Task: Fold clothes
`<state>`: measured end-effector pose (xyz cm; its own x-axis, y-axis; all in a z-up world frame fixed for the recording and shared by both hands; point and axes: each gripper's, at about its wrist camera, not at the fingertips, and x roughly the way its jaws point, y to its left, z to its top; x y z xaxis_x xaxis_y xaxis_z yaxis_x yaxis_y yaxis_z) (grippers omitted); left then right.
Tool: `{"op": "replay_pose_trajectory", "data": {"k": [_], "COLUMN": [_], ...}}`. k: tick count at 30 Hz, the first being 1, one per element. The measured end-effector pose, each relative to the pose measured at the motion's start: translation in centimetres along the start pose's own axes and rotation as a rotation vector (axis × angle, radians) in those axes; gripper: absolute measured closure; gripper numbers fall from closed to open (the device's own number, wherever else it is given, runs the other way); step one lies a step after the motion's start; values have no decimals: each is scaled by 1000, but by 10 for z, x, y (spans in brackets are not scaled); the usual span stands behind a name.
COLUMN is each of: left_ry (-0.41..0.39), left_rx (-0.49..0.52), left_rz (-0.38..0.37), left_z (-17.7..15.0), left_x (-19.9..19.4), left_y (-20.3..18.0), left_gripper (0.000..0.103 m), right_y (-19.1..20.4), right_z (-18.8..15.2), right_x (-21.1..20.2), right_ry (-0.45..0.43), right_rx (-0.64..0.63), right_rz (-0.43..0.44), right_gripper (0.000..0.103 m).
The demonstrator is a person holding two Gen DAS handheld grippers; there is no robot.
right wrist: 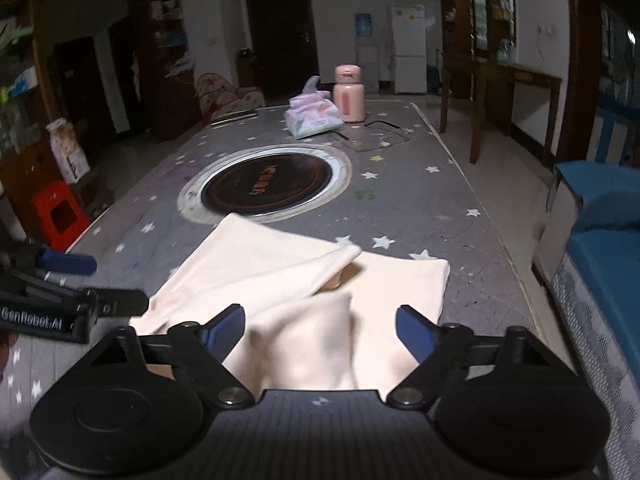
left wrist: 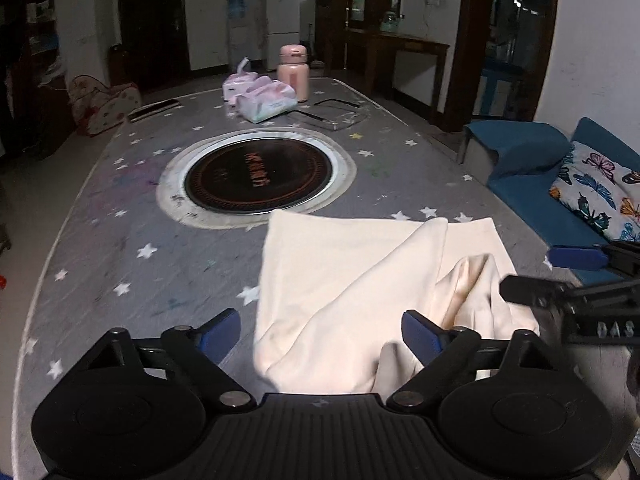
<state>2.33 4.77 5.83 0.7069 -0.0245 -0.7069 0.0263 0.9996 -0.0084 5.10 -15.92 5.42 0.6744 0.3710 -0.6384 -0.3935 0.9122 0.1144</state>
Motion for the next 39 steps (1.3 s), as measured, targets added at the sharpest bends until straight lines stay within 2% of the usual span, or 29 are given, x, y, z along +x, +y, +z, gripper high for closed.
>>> {"op": "replay_pose_trajectory", "data": {"k": [4, 8, 10, 14, 17, 23, 29, 32, 33, 34, 35, 37, 39], "left_ry": [13, 28, 34, 44, 55, 86, 139, 168, 180, 192, 194, 191, 187], "left_rx": [52, 76, 75, 70, 96, 166, 145, 179, 187, 193, 184, 154, 118], "left_rz": [-19, -31, -39, -52, -65, -94, -106, -98, -81, -64, -66, -82, -101], "left_z": [6, 13, 17, 25, 28, 31, 37, 37, 36, 35, 35, 35, 36], "left_x": [15, 30, 36, 46, 54, 76, 106, 118, 122, 125, 126, 125, 122], "left_y": [-10, -18, -19, -19, -26, -52, -66, -76, -78, -79, -77, -70, -61], "left_gripper": [17, 17, 17, 17, 17, 16, 16, 17, 20, 28, 29, 58, 75], "right_y": [-14, -27, -29, -30, -25, -13, -3, -1, 0, 1, 2, 4, 5], "right_z": [11, 14, 13, 3, -9, -34, -49, -54, -55, -55, -55, -55, -53], "right_x": [21, 45, 55, 65, 54, 22, 3, 1, 1, 1, 0, -1, -2], "right_ry": [16, 56, 82, 132, 140, 147, 151, 158, 160, 160, 160, 160, 158], "right_rx": [25, 62, 73, 74, 40, -14, -46, -53, -53, -58, -68, -80, -94], "right_rz": [1, 40, 72, 124, 138, 161, 173, 173, 173, 170, 167, 163, 159], "right_gripper": [33, 50, 59, 85, 94, 96, 96, 96, 96, 96, 96, 96, 94]}}
